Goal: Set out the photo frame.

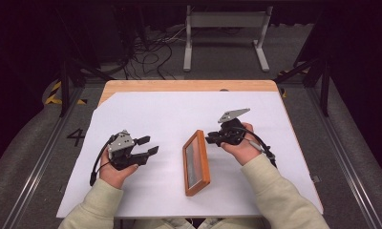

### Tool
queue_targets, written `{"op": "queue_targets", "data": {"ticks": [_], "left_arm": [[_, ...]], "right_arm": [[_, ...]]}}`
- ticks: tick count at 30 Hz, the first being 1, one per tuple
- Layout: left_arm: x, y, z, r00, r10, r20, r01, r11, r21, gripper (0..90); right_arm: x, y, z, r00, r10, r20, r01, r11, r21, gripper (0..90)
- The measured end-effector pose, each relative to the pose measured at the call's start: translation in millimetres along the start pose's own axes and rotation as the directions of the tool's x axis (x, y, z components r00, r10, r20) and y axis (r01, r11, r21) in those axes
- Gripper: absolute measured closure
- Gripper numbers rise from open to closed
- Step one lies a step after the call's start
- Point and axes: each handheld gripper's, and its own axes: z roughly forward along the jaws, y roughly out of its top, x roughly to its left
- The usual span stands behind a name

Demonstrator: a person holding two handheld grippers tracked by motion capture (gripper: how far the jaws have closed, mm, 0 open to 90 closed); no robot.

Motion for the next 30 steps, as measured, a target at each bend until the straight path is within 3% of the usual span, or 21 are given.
{"op": "queue_targets", "data": {"ticks": [2,5,11,17,22,25,30], "left_arm": [[0.6,-0.8,-0.5,0.9999,-0.015,0.0,0.015,0.9999,-0.005,45.6],[0.0,-1.1,0.3,0.9997,-0.025,0.0,0.025,0.9997,-0.003,45.4],[-0.8,-1.5,1.3,0.9999,-0.015,-0.002,0.015,0.9998,0.009,45.2],[-1.1,-1.6,2.1,0.9998,-0.021,-0.001,0.021,0.9997,0.011,45.2],[-0.9,-1.4,2.7,0.9997,-0.023,0.002,0.023,0.9997,0.004,44.7],[-1.3,-1.3,2.6,0.9997,-0.024,0.002,0.024,0.9997,0.006,44.7],[-1.1,-1.3,3.1,0.9998,-0.022,0.003,0.022,0.9997,0.005,44.8]], "right_arm": [[3.3,-1.2,-7.1,1.0,-0.005,0.001,0.005,1.0,0.026,57.7],[8.9,-3.9,-20.3,0.9999,0.013,0.007,-0.013,1.0,0.022,48.9],[18.0,-2.5,-36.7,0.9993,0.037,0.001,-0.037,0.999,-0.002,40.2],[38.6,6.4,-47.9,0.9994,0.027,0.023,-0.027,1.0,0.015,25.9],[55.9,13.4,-48.1,0.9997,0.022,-0.01,-0.021,1.0,0.021,20.4],[63.9,16.8,-45.8,1.0,0.005,-0.002,-0.005,0.999,0.033,20.1],[67.4,17.4,-37.9,0.9996,0.023,-0.013,-0.023,0.998,0.063,17.6]]}}
